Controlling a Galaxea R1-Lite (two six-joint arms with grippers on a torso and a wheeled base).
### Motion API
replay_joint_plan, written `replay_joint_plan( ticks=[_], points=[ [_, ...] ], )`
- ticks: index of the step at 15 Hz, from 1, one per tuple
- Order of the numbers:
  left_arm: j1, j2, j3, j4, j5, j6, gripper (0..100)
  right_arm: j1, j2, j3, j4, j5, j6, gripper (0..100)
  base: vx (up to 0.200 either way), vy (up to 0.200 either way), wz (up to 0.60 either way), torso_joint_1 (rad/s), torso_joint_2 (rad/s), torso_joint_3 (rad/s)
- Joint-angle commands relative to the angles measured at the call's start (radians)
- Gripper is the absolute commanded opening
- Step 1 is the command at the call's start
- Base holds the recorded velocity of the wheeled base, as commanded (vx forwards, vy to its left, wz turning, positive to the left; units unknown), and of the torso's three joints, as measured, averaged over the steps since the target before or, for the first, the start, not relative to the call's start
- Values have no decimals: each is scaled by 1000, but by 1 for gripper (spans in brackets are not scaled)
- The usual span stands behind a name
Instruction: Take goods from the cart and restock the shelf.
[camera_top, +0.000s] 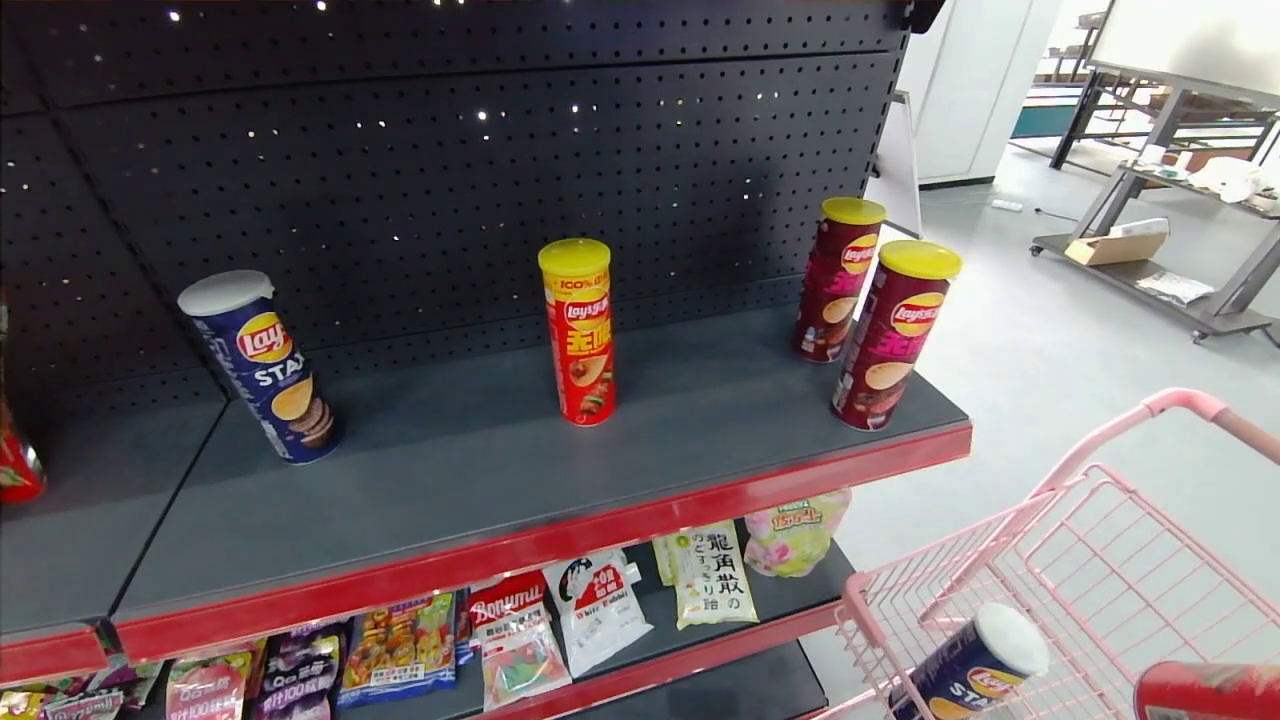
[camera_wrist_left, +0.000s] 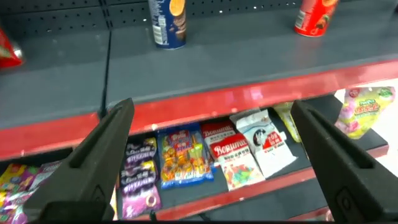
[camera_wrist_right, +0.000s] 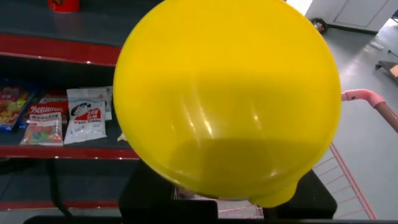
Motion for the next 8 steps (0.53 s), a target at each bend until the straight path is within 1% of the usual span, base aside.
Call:
replay_joint_plan(
  ticks=[1, 5, 8],
  points=[
    [0, 0, 0, 0, 2, -1, 100, 2, -20, 4, -2, 3, 1, 0, 0, 0, 0, 0, 0, 0],
    [0, 0, 0, 0, 0, -1, 100, 0, -35, 13, -4, 1, 4, 0, 0, 0, 0, 0, 0, 0],
    [-2, 13, -2, 2, -3, 4, 100, 2, -35, 19, -4, 38, 16, 0, 0, 0, 0, 0, 0, 0]
  ],
)
